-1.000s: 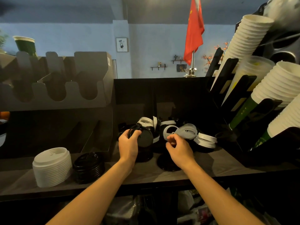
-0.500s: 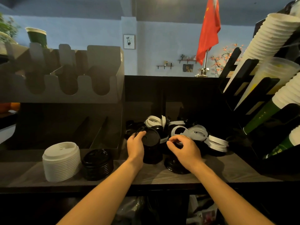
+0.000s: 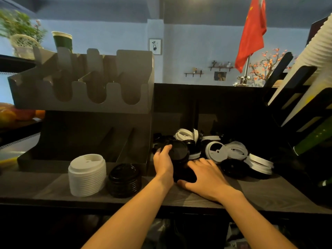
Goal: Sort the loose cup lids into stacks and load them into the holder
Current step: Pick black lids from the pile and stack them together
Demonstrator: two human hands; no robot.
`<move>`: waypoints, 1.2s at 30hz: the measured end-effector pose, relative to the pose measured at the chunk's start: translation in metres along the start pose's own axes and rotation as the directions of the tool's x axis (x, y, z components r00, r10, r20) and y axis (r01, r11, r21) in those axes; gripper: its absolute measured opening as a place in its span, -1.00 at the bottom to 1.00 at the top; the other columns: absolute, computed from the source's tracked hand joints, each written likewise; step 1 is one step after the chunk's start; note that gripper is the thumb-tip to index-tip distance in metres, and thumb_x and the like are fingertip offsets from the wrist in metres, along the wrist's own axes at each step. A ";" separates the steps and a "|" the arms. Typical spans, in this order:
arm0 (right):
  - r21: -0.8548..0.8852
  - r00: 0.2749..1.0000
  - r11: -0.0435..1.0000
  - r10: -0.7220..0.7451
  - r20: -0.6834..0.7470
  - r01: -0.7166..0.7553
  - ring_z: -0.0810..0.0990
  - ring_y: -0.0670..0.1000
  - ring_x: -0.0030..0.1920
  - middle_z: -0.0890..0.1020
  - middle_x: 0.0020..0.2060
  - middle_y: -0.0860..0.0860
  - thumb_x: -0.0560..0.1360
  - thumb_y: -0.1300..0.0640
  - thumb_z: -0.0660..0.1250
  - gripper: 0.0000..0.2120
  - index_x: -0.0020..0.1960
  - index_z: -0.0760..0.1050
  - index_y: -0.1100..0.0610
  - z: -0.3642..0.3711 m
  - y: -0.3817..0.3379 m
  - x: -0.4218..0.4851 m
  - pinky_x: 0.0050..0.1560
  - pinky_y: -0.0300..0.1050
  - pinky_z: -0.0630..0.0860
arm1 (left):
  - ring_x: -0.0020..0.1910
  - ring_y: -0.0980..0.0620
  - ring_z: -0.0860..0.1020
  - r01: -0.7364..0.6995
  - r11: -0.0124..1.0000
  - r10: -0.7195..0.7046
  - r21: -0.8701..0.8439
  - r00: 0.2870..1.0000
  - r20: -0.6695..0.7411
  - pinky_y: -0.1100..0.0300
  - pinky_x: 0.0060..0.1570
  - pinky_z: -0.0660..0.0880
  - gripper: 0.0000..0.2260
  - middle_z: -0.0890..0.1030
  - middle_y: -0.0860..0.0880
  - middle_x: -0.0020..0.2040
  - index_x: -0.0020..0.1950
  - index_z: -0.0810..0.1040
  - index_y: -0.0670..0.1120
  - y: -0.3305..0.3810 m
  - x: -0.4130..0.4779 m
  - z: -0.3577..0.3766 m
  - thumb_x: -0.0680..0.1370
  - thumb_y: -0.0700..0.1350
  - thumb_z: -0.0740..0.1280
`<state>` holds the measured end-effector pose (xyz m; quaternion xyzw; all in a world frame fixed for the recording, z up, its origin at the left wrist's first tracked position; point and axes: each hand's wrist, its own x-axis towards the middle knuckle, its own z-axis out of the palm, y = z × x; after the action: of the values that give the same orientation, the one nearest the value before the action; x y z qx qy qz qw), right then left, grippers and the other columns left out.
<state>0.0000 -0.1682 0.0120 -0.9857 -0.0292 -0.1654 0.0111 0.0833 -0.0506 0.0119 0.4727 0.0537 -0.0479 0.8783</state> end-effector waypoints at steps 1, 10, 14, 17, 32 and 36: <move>-0.010 1.000 1.000 0.000 0.009 0.000 0.39 -0.01 0.24 0.53 0.19 -0.09 0.46 -0.45 0.16 -0.42 0.29 0.39 -0.08 0.000 -0.001 0.000 0.26 -0.08 0.26 | 0.26 -0.16 0.56 0.001 1.000 -0.001 0.002 1.000 0.005 -0.12 0.32 0.49 -0.43 0.59 -0.15 0.29 0.48 0.44 -0.08 -0.001 0.001 0.001 0.50 0.01 0.44; 0.473 0.967 0.881 0.140 -0.215 -0.023 0.43 -0.14 0.22 0.42 0.24 -0.26 0.34 -0.30 0.49 -0.31 0.38 0.35 -0.16 0.005 0.010 -0.006 0.14 -0.22 0.41 | 0.20 -0.12 0.60 -0.008 0.999 0.005 -0.052 0.998 -0.066 -0.11 0.30 0.51 -0.52 0.64 -0.11 0.21 0.40 0.52 -0.08 -0.001 0.007 -0.003 0.51 0.06 0.42; 0.561 0.916 0.826 0.187 -0.355 0.049 0.32 -0.25 0.29 0.31 0.34 -0.20 0.41 0.04 0.56 -0.28 0.48 0.31 -0.01 0.005 0.013 -0.007 0.22 -0.44 0.31 | 0.38 -0.15 0.47 -0.058 0.998 0.058 0.005 0.993 -0.107 -0.13 0.42 0.40 -0.45 0.52 -0.10 0.38 0.55 0.35 -0.07 -0.003 0.004 -0.001 0.59 0.01 0.38; 0.609 0.854 0.790 0.274 -0.442 0.062 0.23 -0.21 0.42 0.26 0.43 -0.11 0.44 0.17 0.54 -0.24 0.53 0.25 0.07 0.004 0.015 -0.008 0.31 -0.51 0.17 | 0.47 -0.15 0.39 -0.088 0.994 0.094 0.057 0.990 -0.101 -0.07 0.46 0.35 -0.42 0.44 -0.12 0.47 0.60 0.25 -0.07 -0.003 0.002 -0.001 0.62 -0.07 0.37; 0.610 0.850 0.790 0.367 -0.378 -0.069 0.27 -0.23 0.20 0.26 0.31 -0.10 0.32 -0.28 0.52 -0.12 0.50 0.31 0.03 0.005 0.018 -0.008 0.08 -0.36 0.37 | 0.35 -0.12 0.51 -0.143 0.966 0.120 0.215 0.986 0.113 -0.14 0.41 0.42 -0.45 0.56 -0.12 0.34 0.52 0.38 -0.10 -0.006 -0.006 0.001 0.57 0.02 0.40; 0.615 0.855 0.778 0.402 -0.327 -0.131 0.44 -0.10 0.17 0.35 0.23 -0.12 0.32 -0.46 0.33 -0.21 0.41 0.37 -0.05 0.003 0.018 -0.009 -0.07 -0.26 0.44 | 0.36 -0.08 0.48 -0.161 0.967 0.156 0.199 0.987 0.039 -0.11 0.42 0.40 -0.52 0.55 -0.07 0.34 0.48 0.44 -0.09 -0.006 -0.004 -0.001 0.59 0.04 0.37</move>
<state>-0.0064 -0.1866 0.0056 -0.8657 0.0698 -0.3641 0.3363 0.0783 -0.0526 0.0068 0.5616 0.0006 0.0119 0.8273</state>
